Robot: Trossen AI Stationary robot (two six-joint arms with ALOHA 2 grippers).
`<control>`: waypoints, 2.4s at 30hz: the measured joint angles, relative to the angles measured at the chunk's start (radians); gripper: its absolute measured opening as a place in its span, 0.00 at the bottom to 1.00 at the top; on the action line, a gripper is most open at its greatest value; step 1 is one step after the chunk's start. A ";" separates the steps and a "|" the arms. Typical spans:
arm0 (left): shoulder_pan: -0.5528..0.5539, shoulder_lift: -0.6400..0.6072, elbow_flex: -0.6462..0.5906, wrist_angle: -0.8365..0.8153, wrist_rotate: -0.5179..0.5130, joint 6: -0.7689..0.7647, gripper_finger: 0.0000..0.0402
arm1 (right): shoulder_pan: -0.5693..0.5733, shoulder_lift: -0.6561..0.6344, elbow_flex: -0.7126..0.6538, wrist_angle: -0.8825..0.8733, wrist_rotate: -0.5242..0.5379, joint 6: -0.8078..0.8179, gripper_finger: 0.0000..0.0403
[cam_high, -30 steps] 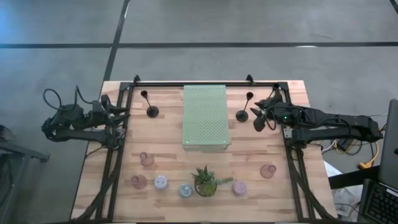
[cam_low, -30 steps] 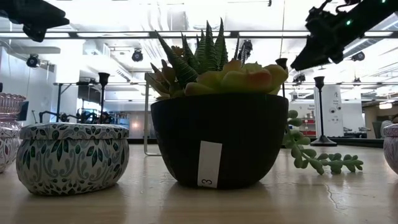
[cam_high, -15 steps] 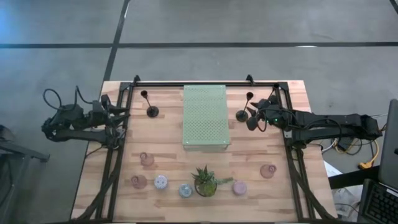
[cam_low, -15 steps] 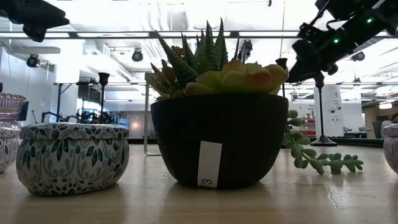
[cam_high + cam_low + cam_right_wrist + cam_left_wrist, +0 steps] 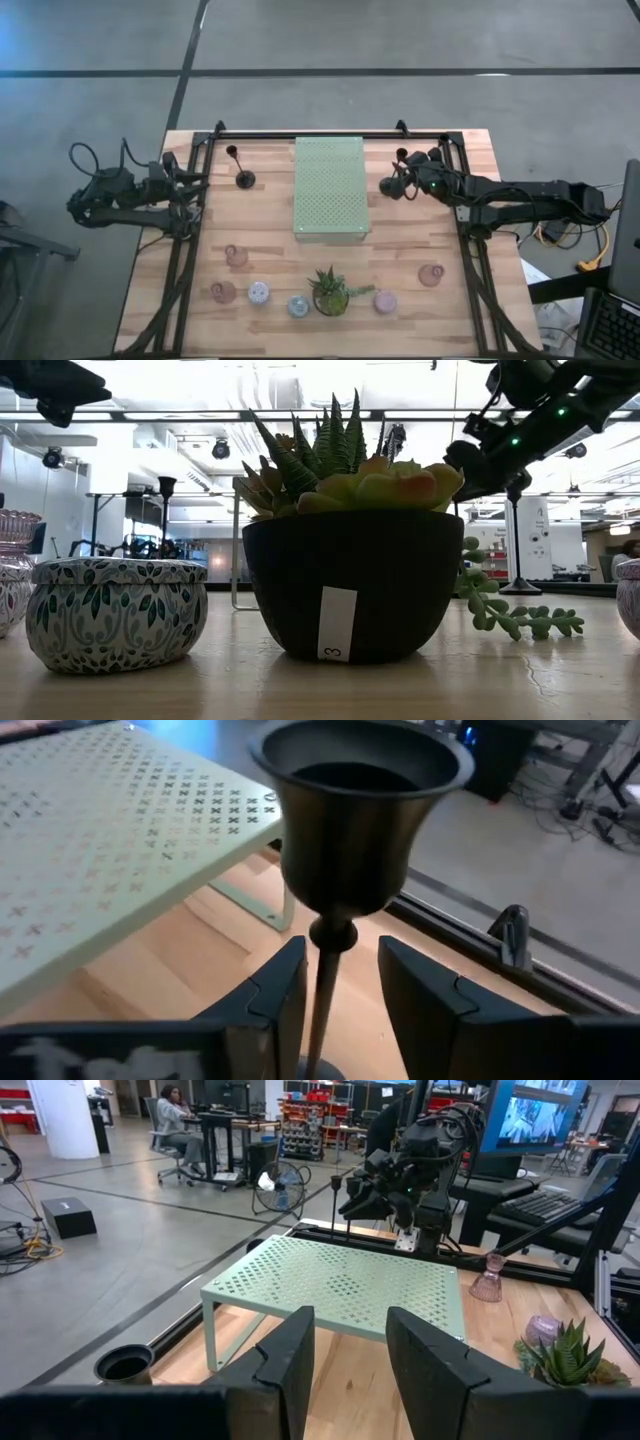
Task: Pick & Place candle stick holders
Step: Put the middle black candle holder on the shelf
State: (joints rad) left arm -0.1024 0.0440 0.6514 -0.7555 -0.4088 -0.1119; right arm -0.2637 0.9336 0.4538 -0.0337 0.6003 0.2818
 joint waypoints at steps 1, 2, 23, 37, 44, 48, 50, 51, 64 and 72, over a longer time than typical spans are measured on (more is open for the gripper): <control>0.000 0.000 0.000 0.000 0.000 0.000 0.33 | 0.000 -0.002 0.000 0.004 -0.005 0.003 0.24; 0.000 0.000 0.000 0.000 0.000 0.000 0.33 | 0.000 -0.005 0.003 0.004 -0.014 0.005 0.20; 0.000 0.000 0.000 0.000 0.000 0.000 0.33 | -0.027 0.170 0.765 -0.320 -0.345 -0.268 0.03; 0.000 0.000 0.000 0.000 0.000 0.000 0.33 | -0.138 0.532 1.046 -0.269 -0.697 -0.365 0.02; 0.000 0.000 0.000 0.000 0.000 0.000 0.33 | -0.212 0.601 1.044 -0.217 -0.780 -0.360 0.02; 0.000 0.000 0.000 0.000 0.000 0.000 0.33 | -0.236 0.626 1.044 -0.180 -0.824 -0.357 0.02; 0.000 0.000 0.000 0.000 0.000 0.000 0.33 | -0.241 0.642 1.043 -0.178 -0.847 -0.348 0.02; 0.000 0.000 0.000 0.000 0.000 0.000 0.33 | -0.242 0.649 1.043 -0.177 -0.848 -0.349 0.02; 0.000 0.000 0.000 0.000 0.000 0.000 0.33 | -0.261 0.707 1.041 -0.146 -0.860 -0.364 0.02; 0.000 0.000 0.000 0.000 0.000 0.000 0.33 | -0.279 0.702 1.031 -0.146 -0.862 -0.363 0.02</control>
State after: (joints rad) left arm -0.1025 0.0439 0.6514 -0.7555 -0.4088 -0.1120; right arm -0.5430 1.6360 1.4848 -0.1796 -0.2619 -0.0814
